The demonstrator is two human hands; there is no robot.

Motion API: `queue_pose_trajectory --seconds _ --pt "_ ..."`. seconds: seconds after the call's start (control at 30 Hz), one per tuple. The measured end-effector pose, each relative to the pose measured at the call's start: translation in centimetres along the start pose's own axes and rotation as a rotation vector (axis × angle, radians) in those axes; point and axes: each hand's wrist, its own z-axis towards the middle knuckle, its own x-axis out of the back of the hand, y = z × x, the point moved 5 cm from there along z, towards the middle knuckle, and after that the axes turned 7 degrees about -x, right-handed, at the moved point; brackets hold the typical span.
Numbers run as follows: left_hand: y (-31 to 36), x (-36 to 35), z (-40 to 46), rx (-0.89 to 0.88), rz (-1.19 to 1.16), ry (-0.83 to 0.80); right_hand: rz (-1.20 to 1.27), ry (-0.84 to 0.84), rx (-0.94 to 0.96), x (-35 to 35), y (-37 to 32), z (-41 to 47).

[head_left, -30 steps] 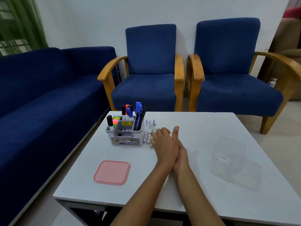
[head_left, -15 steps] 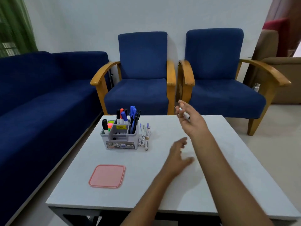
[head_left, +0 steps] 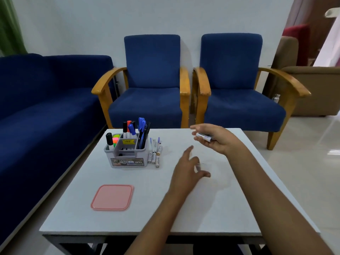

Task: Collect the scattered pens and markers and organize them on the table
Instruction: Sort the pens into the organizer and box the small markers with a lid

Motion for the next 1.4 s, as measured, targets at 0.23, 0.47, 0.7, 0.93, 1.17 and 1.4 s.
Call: queue_pose_trajectory --seconds 0.23,0.47,0.7,0.93,1.17,1.4 --pt "-2.5 1.8 -1.5 0.176 -0.236 0.185 -0.983 -0.053 -0.110 -3.0 1.9 1.1" --pt "-2.1 -0.5 -1.4 0.315 -0.438 0.246 -1.393 -0.055 -0.221 -5.0 4.1 3.0" --pt "-3.1 -0.4 -1.0 0.316 -0.490 0.166 -1.578 0.051 -0.132 -4.3 3.8 5.0" --pt "-5.0 -0.1 -0.9 0.271 -0.538 0.051 -1.609 0.192 0.021 -3.9 2.4 4.6" --pt "-6.3 2.1 -2.8 0.263 -0.217 0.154 -1.321 0.253 0.509 -9.4 -1.3 3.5" --pt "-7.7 5.2 -5.8 0.449 -0.030 0.593 -1.556 0.060 0.211 -15.2 6.7 7.3"
